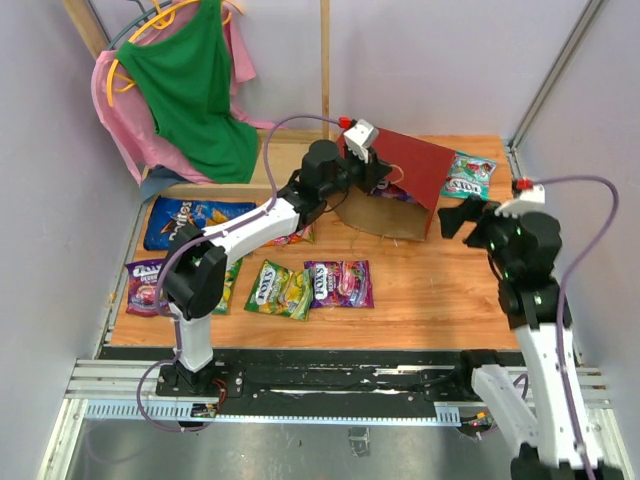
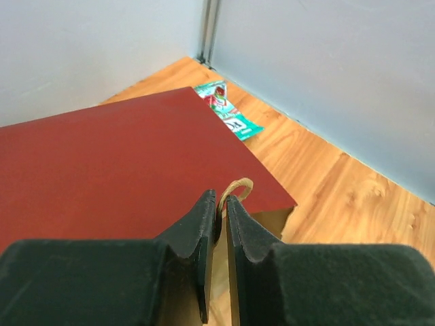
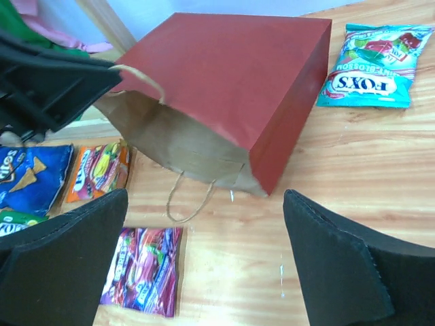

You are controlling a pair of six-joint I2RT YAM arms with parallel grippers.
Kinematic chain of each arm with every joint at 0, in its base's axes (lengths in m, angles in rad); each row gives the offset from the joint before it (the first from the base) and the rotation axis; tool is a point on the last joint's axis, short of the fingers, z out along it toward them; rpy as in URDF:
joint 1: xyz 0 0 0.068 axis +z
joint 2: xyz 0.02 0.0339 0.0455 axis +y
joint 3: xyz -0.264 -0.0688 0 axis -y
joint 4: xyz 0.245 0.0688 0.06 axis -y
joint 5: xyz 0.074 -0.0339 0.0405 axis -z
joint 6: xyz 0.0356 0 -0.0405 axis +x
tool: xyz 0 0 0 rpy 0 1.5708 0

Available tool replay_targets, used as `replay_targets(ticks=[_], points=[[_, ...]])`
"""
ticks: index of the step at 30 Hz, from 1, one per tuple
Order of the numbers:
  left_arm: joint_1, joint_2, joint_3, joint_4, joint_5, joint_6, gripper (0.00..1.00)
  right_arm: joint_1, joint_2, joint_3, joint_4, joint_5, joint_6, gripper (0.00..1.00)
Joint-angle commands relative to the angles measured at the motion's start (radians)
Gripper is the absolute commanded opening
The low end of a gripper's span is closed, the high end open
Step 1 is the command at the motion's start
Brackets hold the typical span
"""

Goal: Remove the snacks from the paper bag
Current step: Take out the snack from the paper bag.

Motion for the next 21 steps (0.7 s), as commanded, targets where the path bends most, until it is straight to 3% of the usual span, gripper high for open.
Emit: replay_targets(ticks=[1, 7, 10, 17, 21], points=[[-0.044, -0.007, 0.011, -0.002, -0.041, 0.033, 0.16, 0.004, -0.236, -0.091, -0.235, -0.039, -0.009, 0.99], [-0.110, -0.006, -0.011, -0.037, -0.081, 0.072, 0.17, 0.006, -0.468, -0.247, -0.220, -0.183, 0.019, 1.00], [-0.139, -0.003, -0.031, -0.014, -0.084, 0.080, 0.17, 0.006, -0.514, -0.290, -0.209, -0.194, 0.002, 0.95], [-0.162, 0.038, -0.011, 0.029, -0.043, 0.024, 0.17, 0.029, -0.408, -0.331, -0.057, -0.272, 0.029, 0.77], [-0.162, 0.069, 0.040, -0.004, -0.061, 0.041, 0.18, 0.177, -0.337, -0.360, 0.034, -0.121, 0.026, 0.76]])
